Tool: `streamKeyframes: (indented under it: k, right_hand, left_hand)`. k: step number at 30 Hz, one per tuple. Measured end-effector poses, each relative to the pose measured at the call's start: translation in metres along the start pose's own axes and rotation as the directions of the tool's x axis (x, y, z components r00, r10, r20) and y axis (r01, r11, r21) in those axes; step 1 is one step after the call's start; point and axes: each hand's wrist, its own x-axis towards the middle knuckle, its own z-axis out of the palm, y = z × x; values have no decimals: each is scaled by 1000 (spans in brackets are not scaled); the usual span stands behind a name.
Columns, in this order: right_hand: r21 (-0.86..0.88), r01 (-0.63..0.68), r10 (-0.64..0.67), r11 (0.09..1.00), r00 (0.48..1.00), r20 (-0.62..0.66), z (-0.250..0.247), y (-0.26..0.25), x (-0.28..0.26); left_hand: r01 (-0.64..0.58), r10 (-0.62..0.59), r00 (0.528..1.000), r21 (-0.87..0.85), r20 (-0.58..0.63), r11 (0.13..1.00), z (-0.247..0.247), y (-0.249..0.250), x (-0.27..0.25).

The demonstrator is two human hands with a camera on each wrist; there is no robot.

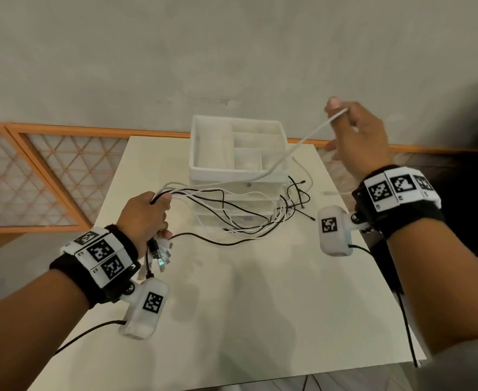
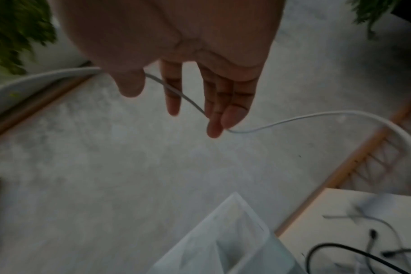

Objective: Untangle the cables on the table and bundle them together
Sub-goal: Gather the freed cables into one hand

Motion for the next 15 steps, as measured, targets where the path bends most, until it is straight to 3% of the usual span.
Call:
streamKeyframes:
  k: [2,9,11,13,15]
  right_hand:
    - [-59,-95,99,994,993,60,9,15,10]
    - [-337,-307,324,890,946,-6,16,42,51]
    - [-307,-386,389,870,920,-51,15,48,64]
    - [-162,-414,405,895,910,-88,12,63,80]
    - [-83,-343,331,936,935,-129,9,73,96]
  left_hand:
    - [13,-11,999,-40,32,999,2,2,-2]
    - [8,-13,992,35,124,999,0,3,-1]
    - [29,-33,989,31,147,999,-1,3,-1]
    - [54,-55,985,11,163,998,-1,3,-1]
    - [72,-68,983,-19,168,997,-1,3,0]
